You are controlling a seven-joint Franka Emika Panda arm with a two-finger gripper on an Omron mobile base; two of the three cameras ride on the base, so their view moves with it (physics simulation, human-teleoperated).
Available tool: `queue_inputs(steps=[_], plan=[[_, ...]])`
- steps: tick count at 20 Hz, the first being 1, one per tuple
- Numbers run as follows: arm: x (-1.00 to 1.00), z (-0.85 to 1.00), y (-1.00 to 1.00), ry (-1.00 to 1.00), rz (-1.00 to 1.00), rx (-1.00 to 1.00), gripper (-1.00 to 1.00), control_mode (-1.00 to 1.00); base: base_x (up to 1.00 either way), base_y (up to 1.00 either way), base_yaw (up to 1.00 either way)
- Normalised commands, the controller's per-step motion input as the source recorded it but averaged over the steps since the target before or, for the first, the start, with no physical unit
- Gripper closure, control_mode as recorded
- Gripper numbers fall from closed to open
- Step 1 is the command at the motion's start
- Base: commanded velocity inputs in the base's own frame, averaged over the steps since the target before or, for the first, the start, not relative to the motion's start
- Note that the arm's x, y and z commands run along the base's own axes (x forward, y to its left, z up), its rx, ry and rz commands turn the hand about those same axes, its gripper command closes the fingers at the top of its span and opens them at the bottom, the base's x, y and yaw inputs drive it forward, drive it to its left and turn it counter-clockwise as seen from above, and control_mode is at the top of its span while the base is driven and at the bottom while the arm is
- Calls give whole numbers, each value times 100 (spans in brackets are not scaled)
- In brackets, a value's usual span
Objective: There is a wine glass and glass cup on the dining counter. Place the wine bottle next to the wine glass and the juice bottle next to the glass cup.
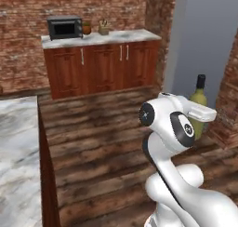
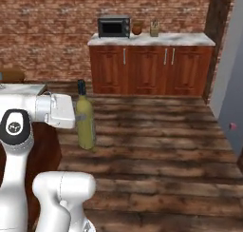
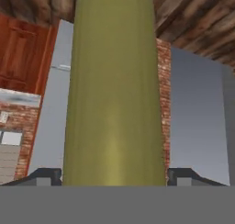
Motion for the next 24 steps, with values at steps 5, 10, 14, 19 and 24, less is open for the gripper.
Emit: queue_inputs(steps=[5,10,14,19,24], plan=[[0,0,0,0,0,0,100,100,100,-25,54],[0,0,0,0,0,0,100,100,100,-23,57],[0,0,0,0,0,0,100,100,85,-24,61],[0,0,0,0,0,0,100,100,35,-28,65],[0,0,0,0,0,0,100,100,15,-23,70]])
